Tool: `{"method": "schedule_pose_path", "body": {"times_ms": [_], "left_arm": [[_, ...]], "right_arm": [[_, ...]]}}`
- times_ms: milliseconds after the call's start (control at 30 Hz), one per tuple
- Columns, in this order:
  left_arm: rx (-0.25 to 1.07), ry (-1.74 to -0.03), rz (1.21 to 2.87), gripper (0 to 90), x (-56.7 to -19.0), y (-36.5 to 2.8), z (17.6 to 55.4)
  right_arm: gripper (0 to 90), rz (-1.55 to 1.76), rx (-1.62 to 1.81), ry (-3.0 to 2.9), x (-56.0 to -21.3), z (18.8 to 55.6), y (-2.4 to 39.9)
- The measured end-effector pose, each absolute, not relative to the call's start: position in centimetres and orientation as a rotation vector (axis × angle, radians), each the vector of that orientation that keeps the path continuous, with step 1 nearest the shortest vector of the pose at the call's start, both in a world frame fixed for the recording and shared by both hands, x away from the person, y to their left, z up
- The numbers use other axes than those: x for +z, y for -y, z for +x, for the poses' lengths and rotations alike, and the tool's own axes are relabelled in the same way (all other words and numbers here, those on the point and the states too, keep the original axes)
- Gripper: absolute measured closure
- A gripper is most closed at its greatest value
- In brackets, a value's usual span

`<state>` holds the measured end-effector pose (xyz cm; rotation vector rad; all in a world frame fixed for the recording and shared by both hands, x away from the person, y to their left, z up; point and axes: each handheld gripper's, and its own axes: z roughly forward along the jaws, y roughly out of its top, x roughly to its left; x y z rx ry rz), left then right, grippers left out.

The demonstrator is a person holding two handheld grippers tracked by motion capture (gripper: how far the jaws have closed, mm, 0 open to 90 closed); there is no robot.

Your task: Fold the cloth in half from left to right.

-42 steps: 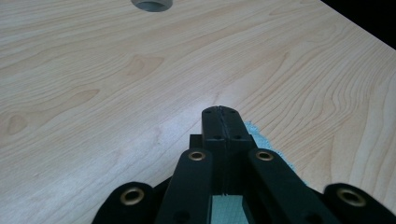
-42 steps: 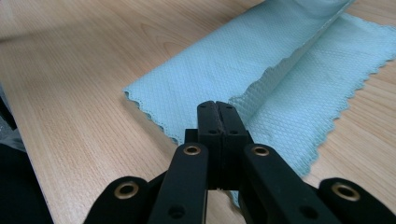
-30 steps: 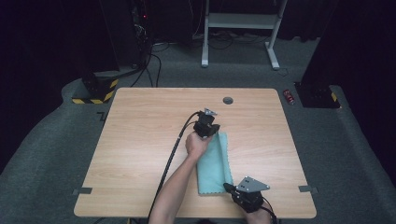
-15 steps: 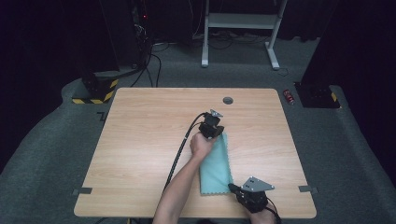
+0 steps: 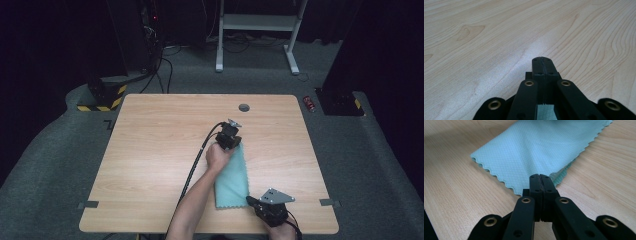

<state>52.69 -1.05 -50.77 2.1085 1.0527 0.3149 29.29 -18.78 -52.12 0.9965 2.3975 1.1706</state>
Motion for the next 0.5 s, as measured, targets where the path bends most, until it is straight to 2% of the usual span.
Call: {"method": "schedule_pose_path", "body": {"times_ms": [67, 300, 500], "left_arm": [[0.337, -1.052, 2.105, 88.9, -50.6, 0.9, 52.6], [0.375, -1.072, 2.027, 64.8, -48.8, -0.9, 51.6], [0.423, -1.092, 2.039, 56.5, -48.5, -3.3, 49.8]], "right_arm": [[88.4, 1.007, 1.167, -2.406, -52.2, 29.4, 18.8], [79.6, 1.035, 1.181, -2.388, -51.9, 29.8, 19.5], [78.6, 1.026, 1.190, -2.355, -50.8, 30.9, 19.6]]}}
